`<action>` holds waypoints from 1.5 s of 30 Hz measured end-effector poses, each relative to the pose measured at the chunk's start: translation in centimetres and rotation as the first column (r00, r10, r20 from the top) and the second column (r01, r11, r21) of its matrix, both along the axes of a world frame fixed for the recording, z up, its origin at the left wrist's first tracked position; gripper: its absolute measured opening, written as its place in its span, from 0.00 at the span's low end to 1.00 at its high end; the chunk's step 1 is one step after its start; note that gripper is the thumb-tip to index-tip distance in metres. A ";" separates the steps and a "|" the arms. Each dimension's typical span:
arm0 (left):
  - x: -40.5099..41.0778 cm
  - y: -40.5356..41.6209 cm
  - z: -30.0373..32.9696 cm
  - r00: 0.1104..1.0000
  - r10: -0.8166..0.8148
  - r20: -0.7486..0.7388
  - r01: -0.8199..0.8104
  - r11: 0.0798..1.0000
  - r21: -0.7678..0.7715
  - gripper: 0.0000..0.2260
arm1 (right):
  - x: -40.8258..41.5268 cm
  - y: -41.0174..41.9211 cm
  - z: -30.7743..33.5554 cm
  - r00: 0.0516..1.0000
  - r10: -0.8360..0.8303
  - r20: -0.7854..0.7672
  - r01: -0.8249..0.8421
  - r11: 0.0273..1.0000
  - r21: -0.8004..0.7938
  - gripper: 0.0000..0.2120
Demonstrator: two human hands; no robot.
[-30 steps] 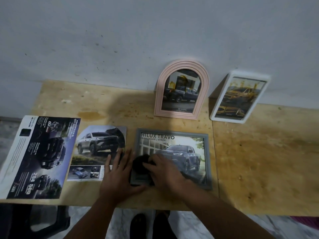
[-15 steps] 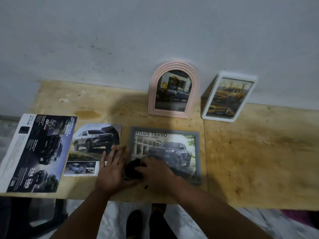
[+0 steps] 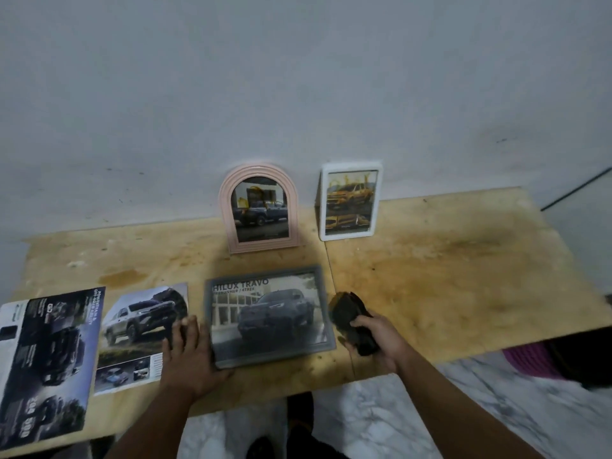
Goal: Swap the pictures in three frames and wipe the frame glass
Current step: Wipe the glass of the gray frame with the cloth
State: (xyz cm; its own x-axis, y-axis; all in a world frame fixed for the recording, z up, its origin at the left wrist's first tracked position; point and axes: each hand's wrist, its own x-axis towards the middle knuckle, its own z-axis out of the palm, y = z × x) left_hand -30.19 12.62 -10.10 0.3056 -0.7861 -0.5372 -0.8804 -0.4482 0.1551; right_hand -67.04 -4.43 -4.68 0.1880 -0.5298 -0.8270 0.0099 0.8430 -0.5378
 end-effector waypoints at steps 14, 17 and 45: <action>-1.9 2.0 2.0 0.977 0.181 -0.114 -0.179 0.983 0.032 0.40 | -2.4 -1.3 -2.1 0.370 0.115 -0.922 -0.597 0.789 -0.141 0.27; -1.6 1.7 2.3 0.933 0.272 -0.237 -0.280 0.960 0.002 0.34 | 0.0 -1.3 -1.3 0.405 0.069 -0.912 -0.683 0.686 -0.252 0.22; 7.4 -1.5 6.5 0.458 0.611 -0.646 -0.824 0.564 -0.051 0.43 | 17.8 2.8 1.7 0.801 0.296 -0.520 -0.472 0.847 -0.245 0.26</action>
State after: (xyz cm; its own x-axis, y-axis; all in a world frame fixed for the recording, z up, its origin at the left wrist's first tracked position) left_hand -22.75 11.07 -3.59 0.6086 -0.5552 -0.5669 0.0180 -0.7046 0.7094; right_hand -49.24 -1.64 -3.00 0.0958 -0.7582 -0.6449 -0.5878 0.4798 -0.6514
